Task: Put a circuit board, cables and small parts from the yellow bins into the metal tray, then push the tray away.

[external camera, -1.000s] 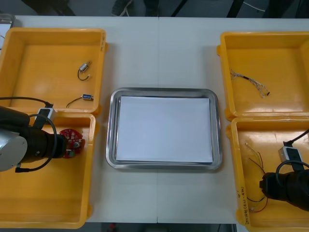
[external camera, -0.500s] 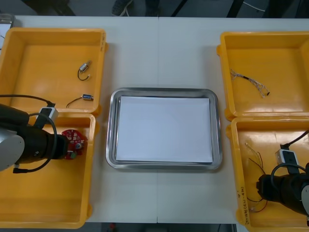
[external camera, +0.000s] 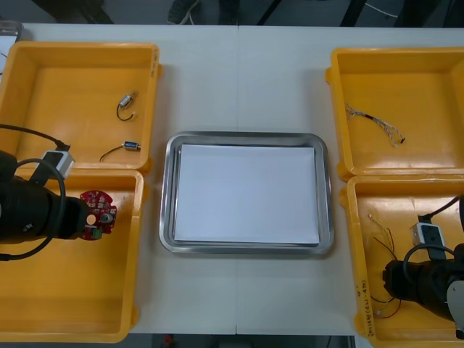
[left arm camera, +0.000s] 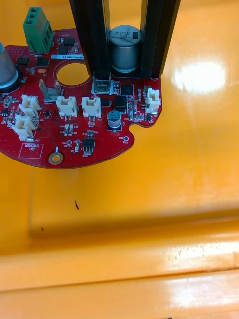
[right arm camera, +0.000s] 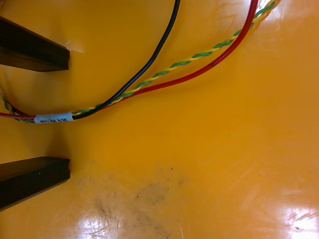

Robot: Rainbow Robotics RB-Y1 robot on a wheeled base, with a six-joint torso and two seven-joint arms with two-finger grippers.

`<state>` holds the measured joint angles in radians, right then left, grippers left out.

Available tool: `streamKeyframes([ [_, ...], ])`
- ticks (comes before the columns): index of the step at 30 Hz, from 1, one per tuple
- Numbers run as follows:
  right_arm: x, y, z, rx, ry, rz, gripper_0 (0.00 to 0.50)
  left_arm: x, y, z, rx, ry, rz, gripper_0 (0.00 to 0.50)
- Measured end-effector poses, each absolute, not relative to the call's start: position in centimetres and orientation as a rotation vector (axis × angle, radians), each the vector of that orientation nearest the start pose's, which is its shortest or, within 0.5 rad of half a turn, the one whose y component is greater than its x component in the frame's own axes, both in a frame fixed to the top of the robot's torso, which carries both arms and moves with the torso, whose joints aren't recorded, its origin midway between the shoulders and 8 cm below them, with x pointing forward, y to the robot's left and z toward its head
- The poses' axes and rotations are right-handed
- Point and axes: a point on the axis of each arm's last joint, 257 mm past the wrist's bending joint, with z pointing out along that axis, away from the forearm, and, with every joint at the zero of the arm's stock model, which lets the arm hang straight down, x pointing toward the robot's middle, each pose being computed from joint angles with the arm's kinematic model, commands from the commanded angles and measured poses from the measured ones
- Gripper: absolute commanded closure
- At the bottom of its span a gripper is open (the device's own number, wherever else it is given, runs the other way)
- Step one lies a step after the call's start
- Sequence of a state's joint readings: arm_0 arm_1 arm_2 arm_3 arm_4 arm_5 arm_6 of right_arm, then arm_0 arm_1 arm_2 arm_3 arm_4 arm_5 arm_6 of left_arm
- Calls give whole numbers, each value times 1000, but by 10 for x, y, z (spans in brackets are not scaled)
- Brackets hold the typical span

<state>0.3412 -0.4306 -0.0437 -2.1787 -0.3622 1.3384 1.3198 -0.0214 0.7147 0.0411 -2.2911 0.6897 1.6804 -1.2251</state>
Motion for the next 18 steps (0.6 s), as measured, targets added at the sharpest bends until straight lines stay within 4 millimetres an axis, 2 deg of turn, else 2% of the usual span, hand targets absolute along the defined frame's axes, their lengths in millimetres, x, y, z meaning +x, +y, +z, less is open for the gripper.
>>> streamKeyframes([
  [9, 312, -332, -356, 226, 2644, -3, 0, 360, 279, -209, 226, 2663, -41, 499],
  [14, 312, -332, -357, 230, 2644, -2, 11, 366, 257, -192, 147, 2651, -68, 497],
  [17, 312, -332, -357, 230, 2644, -2, 406, 368, 238, -190, 43, 2657, -111, 500],
  [18, 312, -332, -357, 230, 2644, -2, 462, 369, 231, -191, 15, 2659, -119, 498],
])
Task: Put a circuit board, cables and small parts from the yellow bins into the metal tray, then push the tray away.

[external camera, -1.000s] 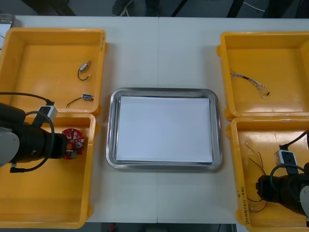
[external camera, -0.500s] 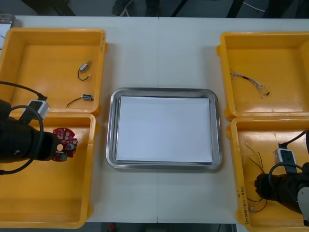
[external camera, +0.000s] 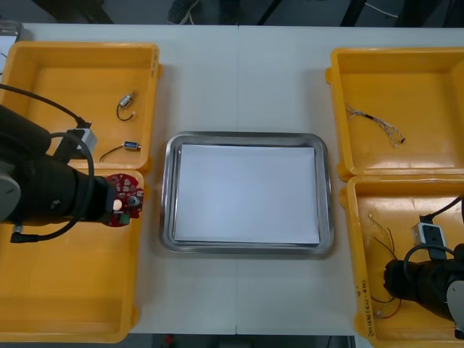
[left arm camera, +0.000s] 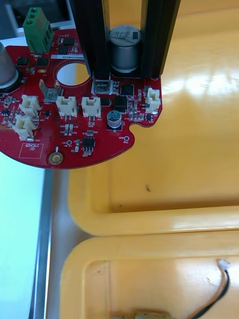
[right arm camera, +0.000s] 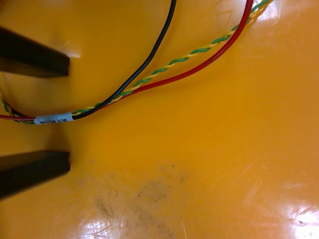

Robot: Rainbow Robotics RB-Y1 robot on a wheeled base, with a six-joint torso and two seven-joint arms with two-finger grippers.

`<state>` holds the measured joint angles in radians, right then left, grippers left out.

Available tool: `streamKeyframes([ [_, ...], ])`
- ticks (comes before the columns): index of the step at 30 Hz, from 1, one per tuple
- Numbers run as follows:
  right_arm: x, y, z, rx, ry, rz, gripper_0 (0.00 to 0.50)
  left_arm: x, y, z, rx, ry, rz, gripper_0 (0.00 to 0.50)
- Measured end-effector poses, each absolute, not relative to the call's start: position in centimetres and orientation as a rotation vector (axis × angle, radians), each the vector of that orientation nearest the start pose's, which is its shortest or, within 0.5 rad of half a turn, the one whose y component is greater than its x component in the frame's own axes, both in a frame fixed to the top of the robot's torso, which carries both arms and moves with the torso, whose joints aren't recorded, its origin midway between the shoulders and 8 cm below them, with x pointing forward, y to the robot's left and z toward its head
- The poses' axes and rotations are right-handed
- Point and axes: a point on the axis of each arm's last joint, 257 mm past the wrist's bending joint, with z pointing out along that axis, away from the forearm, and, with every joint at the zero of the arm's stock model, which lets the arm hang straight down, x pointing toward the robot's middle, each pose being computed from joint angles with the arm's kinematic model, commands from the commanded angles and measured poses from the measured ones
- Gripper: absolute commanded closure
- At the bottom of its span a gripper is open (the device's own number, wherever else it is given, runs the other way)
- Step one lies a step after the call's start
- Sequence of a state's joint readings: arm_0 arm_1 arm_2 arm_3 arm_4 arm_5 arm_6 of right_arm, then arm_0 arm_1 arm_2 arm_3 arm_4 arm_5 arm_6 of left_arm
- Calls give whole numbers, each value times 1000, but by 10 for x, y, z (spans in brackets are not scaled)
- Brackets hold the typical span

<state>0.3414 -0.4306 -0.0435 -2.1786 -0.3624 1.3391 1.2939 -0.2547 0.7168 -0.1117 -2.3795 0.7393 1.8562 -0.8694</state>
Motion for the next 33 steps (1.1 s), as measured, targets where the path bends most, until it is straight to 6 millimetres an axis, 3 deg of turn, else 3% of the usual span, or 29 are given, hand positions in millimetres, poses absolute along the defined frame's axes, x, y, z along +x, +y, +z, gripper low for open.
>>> streamKeyframes([
  [1, 312, -332, -357, 230, 2644, -2, 500, 370, 226, -191, -14, 2658, -121, 499],
  [4, 312, -332, -357, 230, 2644, -1, 500, 372, 208, -195, -34, 2653, -109, 499],
  [13, 311, -332, -356, 230, 2647, -1, 500, 373, 160, -203, 141, 2639, -85, 498],
  [19, 296, -335, -349, 242, 2701, -14, 500, 396, 141, -216, -7, 2612, -157, 499],
  [25, 277, -343, -319, 259, 2743, -55, 500, 412, 132, -240, -230, 2607, -171, 500],
  [33, 260, -343, -268, 258, 2768, -25, 500, 424, 124, -268, -224, 2609, -172, 498],
])
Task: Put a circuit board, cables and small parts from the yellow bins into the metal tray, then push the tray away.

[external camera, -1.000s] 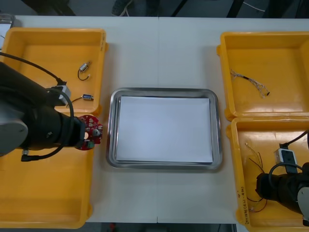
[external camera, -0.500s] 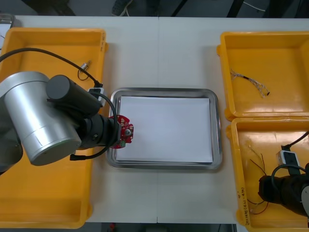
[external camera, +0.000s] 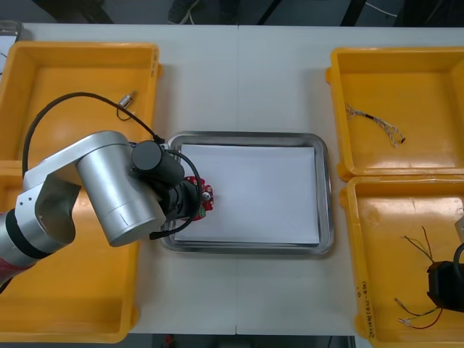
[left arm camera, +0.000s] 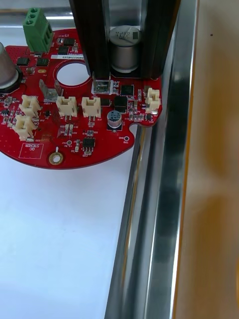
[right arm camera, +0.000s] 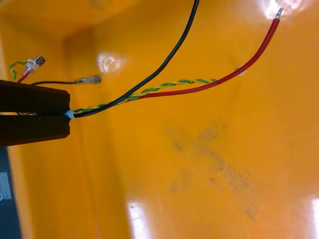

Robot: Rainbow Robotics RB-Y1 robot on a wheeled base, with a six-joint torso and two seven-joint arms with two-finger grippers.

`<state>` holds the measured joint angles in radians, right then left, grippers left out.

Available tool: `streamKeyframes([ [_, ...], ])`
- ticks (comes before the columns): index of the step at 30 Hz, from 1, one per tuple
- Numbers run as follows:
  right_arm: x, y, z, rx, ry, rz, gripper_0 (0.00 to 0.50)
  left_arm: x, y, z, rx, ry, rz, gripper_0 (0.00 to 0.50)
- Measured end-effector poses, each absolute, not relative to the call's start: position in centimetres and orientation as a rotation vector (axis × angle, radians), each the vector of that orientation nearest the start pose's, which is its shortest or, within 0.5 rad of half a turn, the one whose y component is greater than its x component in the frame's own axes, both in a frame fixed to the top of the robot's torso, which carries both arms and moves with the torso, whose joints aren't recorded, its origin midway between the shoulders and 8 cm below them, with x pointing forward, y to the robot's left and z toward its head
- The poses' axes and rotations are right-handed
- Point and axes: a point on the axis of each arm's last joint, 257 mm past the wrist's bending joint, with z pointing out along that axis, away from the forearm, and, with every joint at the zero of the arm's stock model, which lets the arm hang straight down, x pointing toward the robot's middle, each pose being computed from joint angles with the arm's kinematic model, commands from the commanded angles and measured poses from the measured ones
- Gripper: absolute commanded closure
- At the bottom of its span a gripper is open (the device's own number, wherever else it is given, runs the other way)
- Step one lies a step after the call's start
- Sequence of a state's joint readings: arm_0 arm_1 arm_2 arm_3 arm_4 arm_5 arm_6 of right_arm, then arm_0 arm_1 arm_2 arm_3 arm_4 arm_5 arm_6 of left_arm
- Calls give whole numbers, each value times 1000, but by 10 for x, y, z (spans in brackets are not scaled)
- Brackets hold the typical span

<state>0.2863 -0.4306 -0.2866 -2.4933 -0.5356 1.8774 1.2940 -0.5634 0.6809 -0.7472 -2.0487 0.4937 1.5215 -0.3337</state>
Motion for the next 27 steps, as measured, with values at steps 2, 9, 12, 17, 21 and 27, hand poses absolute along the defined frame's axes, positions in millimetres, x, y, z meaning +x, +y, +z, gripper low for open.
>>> streamKeyframes([
  [2, 261, -345, -254, 260, 2750, -14, 500, 424, 123, -274, -217, 2613, -166, 499],
  [9, 286, -348, -203, 216, 2600, 23, 500, 417, 120, -284, -186, 2628, -147, 494],
  [12, 292, -351, -191, 178, 2580, 11, 500, 417, 119, -285, -178, 2627, -150, 416],
  [17, 294, -357, -178, 98, 2579, -31, 500, 418, 113, -283, -172, 2620, -173, 99],
  [21, 294, -355, -170, 31, 2582, -30, 500, 418, 111, -282, -170, 2618, -180, 0],
  [27, 293, -357, -155, -76, 2589, -60, 500, 419, 109, -282, -168, 2612, -186, 0],
])
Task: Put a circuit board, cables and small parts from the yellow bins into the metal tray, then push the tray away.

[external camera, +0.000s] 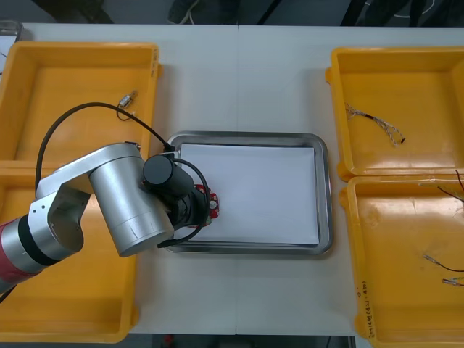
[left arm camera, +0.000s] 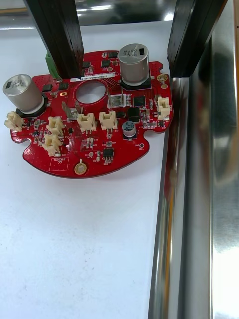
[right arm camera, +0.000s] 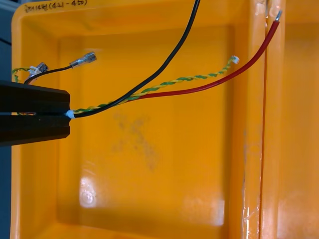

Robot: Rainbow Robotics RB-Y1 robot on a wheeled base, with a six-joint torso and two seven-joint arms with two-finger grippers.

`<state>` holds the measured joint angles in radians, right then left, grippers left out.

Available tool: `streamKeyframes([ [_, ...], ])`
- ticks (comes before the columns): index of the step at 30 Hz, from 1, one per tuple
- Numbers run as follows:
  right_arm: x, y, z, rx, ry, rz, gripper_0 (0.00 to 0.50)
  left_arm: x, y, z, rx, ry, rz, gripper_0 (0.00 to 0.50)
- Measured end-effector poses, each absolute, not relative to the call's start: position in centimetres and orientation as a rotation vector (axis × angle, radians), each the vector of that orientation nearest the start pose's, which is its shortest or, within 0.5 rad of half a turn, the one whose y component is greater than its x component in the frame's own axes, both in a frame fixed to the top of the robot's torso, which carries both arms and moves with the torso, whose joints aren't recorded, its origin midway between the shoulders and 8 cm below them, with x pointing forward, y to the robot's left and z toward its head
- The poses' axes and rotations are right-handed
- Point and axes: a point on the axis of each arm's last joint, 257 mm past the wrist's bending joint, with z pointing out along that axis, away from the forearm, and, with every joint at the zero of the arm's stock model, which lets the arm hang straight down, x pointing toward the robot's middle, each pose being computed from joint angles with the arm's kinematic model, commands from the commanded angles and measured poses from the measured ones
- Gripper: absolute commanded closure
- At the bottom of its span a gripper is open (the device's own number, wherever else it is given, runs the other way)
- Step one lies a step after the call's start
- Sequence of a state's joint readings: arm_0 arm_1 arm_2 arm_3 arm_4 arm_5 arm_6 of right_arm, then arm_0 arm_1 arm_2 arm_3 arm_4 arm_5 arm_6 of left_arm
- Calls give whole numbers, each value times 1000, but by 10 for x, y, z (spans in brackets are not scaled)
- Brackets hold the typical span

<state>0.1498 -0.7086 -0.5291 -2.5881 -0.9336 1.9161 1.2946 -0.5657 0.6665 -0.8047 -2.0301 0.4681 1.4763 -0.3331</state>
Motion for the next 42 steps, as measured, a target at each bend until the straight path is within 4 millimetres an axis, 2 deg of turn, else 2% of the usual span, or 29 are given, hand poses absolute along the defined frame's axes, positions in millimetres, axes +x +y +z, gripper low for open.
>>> streamKeyframes([
  [8, 298, -345, -134, -246, 2576, -65, 500, 419, 108, -279, -163, 2607, -187, 0],
  [13, 305, -340, -121, -316, 2543, -77, 500, 412, 110, -271, -152, 2611, -158, 0],
  [25, 306, -341, -104, -430, 2532, -142, 500, 403, 116, -209, -213, 2602, -241, 0],
  [31, 309, -340, -99, -516, 2507, -166, 500, 402, 140, -173, -287, 2613, -292, 0],
  [37, 312, -341, -98, -507, 2505, -162, 500, 412, 173, -135, -316, 2598, -335, 0],
  [42, 313, -343, -98, -504, 2508, -159, 500, 426, 205, -120, -264, 2610, -278, 0],
])
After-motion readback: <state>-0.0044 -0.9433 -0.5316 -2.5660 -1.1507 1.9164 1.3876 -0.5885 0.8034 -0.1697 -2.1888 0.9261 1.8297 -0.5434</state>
